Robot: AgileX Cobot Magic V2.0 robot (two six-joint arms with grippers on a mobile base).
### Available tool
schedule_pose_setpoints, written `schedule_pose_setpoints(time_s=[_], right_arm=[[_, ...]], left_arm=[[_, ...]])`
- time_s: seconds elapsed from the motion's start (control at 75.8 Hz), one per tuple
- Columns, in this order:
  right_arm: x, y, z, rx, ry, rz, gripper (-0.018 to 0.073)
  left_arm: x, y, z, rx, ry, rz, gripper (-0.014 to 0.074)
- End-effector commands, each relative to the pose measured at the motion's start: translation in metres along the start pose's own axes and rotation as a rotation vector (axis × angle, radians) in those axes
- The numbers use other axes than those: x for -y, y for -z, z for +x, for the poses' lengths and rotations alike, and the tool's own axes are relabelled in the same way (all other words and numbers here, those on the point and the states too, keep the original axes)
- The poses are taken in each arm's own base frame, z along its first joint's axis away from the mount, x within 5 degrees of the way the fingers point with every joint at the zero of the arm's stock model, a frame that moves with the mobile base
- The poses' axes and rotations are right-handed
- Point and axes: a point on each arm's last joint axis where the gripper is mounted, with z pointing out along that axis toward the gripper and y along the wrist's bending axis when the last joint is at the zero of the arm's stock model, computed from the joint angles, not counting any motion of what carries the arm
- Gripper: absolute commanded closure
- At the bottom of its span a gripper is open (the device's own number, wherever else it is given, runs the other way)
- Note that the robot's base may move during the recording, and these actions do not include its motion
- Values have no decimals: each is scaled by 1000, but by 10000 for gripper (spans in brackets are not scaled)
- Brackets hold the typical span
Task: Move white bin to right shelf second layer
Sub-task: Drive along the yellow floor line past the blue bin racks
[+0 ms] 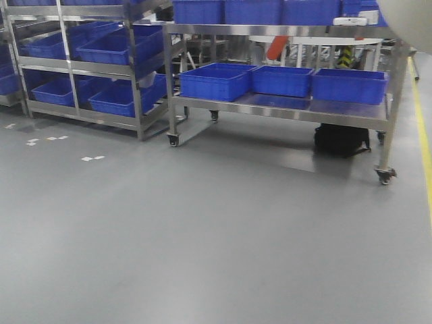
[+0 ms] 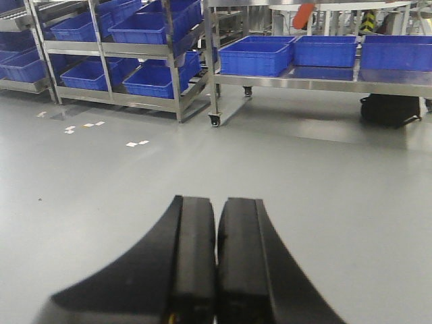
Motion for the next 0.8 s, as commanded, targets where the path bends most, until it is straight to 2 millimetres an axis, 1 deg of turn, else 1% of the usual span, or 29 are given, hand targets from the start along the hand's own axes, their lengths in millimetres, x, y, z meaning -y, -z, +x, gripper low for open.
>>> schedule_pose_setpoints(time_s=[0.0,0.791], right_arm=[[-2,6,-18,130,8,-11,504],[-2,6,-18,130,8,-11,504]], left_arm=[[0,-1,4,65,5,0,512],[0,-1,4,65,5,0,512]])
